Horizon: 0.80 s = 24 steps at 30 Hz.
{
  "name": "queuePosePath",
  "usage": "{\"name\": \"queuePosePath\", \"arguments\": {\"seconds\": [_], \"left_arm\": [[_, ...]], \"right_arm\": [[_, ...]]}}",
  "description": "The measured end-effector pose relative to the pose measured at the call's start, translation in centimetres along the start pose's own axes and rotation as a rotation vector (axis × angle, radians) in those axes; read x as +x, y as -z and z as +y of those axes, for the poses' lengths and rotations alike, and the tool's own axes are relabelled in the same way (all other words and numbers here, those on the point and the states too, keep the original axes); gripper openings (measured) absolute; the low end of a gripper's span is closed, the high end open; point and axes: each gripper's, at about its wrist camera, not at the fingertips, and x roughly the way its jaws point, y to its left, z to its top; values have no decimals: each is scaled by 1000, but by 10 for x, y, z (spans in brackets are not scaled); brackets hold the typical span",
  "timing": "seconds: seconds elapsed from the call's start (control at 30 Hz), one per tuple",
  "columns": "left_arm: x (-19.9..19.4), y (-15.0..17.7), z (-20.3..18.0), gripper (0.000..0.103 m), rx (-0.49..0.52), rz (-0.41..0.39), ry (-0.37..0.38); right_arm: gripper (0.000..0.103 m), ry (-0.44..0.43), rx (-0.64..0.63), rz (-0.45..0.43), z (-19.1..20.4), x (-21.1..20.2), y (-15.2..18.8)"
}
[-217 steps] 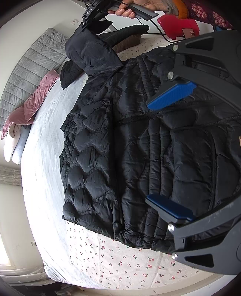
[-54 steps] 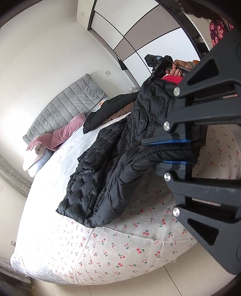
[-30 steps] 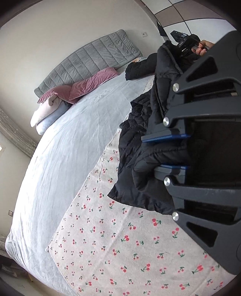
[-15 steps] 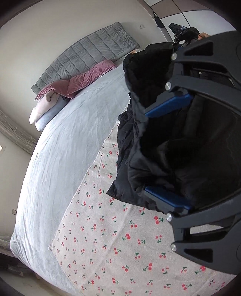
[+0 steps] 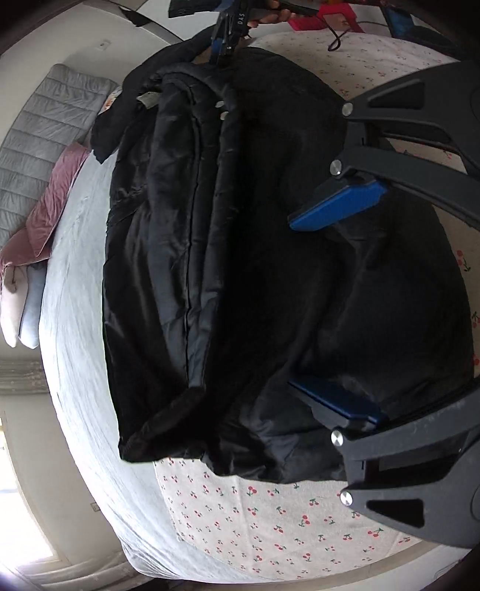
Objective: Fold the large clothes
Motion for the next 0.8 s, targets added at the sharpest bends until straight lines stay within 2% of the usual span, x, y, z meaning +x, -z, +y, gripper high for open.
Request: {"name": "queuePosePath", "arguments": {"seconds": [0.13,0.3,0.4,0.5,0.57,0.63,0.7,0.8], "left_arm": [[25,-26,-20,81,43,22,-3],[45,-75,-23,81,22,24,-32],[57,-106,-7,81,-48,23,-74],[55,-126,26,81,-194,-28,-172],[45,-128,52,81,-304,-66,-234],[32,-120,71,81,-381,-99,-236],[25,-108,77,81,-371,-119,-214],[34,-99,75,81,-285,-83,-259]], "right_arm": [[68,27,-90,-1,27,23,-22],[68,-1,-51,1,36,41,-77],[68,2,30,-51,27,46,-114],[68,36,170,-120,1,43,-139],[68,44,261,-165,-19,37,-144],[68,35,320,-187,-35,30,-138],[68,13,313,-184,-44,28,-128],[68,90,258,-146,-50,37,-117]]}}
